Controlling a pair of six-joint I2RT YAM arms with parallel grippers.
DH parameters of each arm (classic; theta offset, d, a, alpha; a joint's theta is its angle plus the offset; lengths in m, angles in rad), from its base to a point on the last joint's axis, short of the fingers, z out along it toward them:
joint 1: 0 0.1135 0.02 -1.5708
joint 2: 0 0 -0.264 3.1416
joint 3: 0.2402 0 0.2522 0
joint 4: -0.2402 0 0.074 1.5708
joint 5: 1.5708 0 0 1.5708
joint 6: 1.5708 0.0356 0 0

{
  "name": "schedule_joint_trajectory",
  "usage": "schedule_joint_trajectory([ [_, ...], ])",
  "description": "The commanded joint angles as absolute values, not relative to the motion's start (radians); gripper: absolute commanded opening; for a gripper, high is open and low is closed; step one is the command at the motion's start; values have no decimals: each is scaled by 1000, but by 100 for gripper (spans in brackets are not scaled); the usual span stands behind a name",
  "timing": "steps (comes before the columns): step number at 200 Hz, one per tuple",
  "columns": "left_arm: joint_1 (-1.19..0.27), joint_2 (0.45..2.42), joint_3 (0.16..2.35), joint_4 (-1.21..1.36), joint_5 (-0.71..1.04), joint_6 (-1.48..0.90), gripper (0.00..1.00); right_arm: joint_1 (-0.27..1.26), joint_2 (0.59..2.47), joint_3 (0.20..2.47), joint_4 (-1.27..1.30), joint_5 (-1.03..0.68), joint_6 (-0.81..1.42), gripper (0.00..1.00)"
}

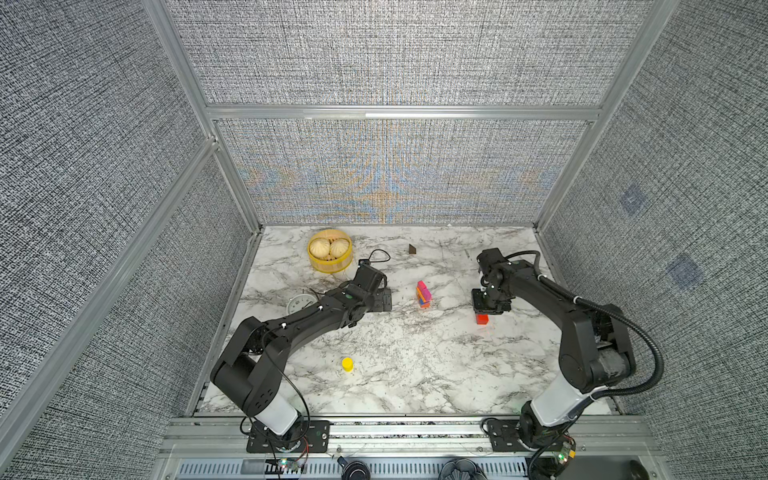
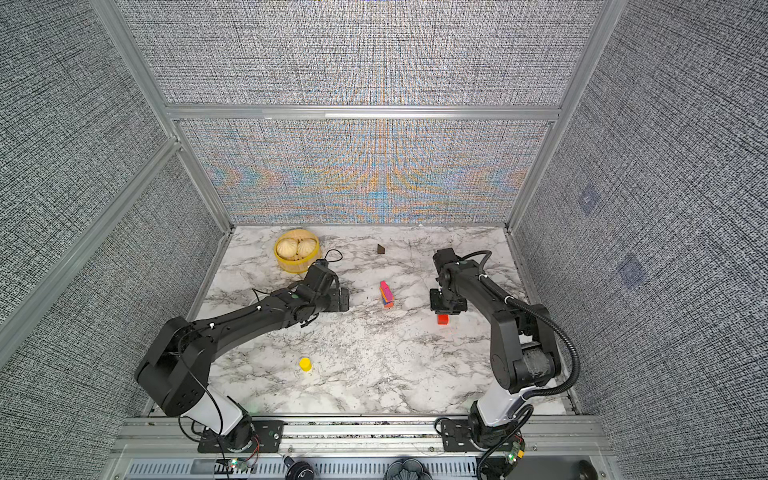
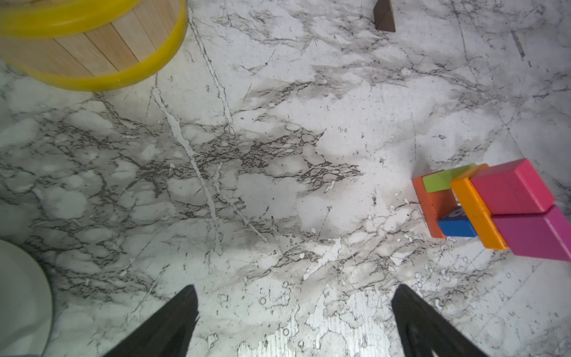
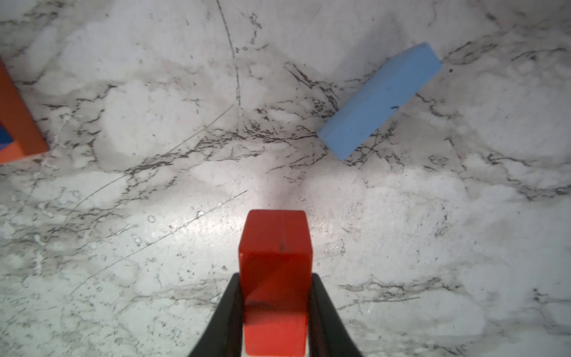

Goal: Build the wood block tower
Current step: 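Lift the red block and carry it toward the tower with the right gripper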

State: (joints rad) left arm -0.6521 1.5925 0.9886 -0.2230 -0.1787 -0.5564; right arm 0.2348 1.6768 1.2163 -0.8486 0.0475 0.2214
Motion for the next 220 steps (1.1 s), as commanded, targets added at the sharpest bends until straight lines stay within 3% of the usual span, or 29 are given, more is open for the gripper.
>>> schedule_joint_trajectory([
  [1,-643,1579,986,-233,-142,-553,99,251,1677,1263,-946,26,186,24],
  [78,-605,1557,1027,-268,-117,-525,99,359,1716,1477,-1101,-28,116,22],
  [220,-519,1640,1121,-244,-59,-499,99,506,1973,1955,-1330,-10,78,21],
])
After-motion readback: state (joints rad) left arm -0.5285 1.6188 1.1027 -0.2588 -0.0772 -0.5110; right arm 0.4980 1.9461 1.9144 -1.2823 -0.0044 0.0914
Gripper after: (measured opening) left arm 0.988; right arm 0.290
